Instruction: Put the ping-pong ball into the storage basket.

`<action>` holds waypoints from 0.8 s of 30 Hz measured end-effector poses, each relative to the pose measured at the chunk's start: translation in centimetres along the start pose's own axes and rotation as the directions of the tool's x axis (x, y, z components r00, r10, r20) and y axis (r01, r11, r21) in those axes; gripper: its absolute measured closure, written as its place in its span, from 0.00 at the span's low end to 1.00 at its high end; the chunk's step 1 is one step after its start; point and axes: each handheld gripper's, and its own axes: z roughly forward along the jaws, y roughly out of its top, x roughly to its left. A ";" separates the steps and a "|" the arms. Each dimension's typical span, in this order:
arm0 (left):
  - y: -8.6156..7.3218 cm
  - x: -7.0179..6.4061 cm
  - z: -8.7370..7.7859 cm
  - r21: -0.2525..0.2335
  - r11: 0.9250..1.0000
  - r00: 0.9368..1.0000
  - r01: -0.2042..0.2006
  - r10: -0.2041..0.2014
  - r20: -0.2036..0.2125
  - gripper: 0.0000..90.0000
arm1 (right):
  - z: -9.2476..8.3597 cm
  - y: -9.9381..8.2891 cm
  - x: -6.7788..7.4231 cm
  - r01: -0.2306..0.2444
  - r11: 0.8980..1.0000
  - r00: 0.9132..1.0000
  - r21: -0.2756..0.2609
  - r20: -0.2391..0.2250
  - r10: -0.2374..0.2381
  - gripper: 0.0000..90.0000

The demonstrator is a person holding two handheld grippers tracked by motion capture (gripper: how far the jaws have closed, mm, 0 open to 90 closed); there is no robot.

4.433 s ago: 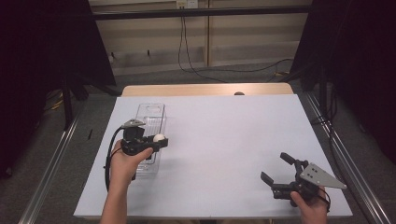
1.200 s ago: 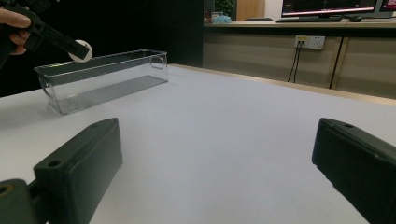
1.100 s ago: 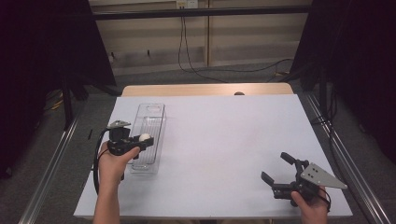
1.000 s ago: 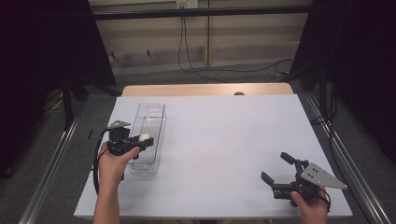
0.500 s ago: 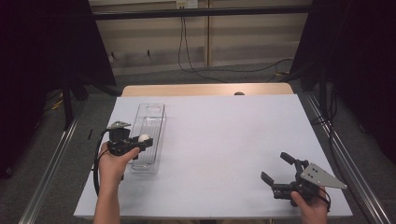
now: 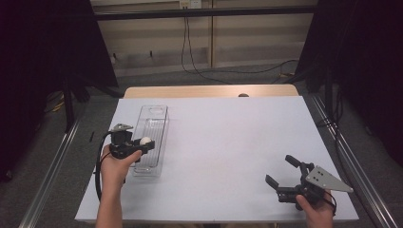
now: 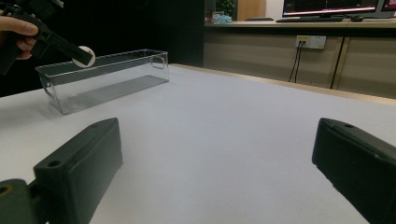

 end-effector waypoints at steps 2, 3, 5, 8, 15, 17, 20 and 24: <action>0.0 0.1 0.0 0.003 1.000 1.000 -0.005 0.005 0.000 0.57 | 0.0 0.0 0.0 -0.005 1.000 1.000 0.000 0.002 0.005 0.01; 0.0 0.1 0.0 0.004 1.000 1.000 -0.004 0.004 -0.002 0.57 | 0.0 0.0 0.0 -0.005 1.000 1.000 -0.002 0.004 0.005 0.01; 0.0 0.1 0.1 0.004 1.000 1.000 -0.008 0.008 -0.007 0.57 | 0.0 0.0 0.0 -0.002 1.000 1.000 -0.002 0.003 0.002 0.01; -0.1 0.2 0.1 0.011 1.000 1.000 -0.019 0.019 -0.016 0.57 | 0.0 0.0 0.0 -0.001 1.000 1.000 -0.001 0.001 0.001 0.01; -0.2 0.3 0.4 0.018 1.000 0.999 -0.025 0.025 -0.030 0.57 | 0.0 0.0 0.0 -0.002 1.000 1.000 -0.001 0.001 0.002 0.01; -0.3 0.2 0.5 0.013 1.000 0.999 -0.017 0.017 -0.043 0.57 | 0.0 0.0 0.0 0.002 1.000 1.000 0.000 0.000 -0.002 0.01; -0.3 0.2 0.6 0.019 0.999 0.999 -0.029 0.030 -0.039 0.57 | 0.0 0.0 0.0 -0.004 1.000 1.000 -0.002 0.000 0.004 0.01; -0.3 0.2 0.7 0.021 0.999 0.998 -0.040 0.041 -0.047 0.57 | 0.0 0.0 0.0 -0.002 1.000 1.000 -0.002 0.000 0.002 0.01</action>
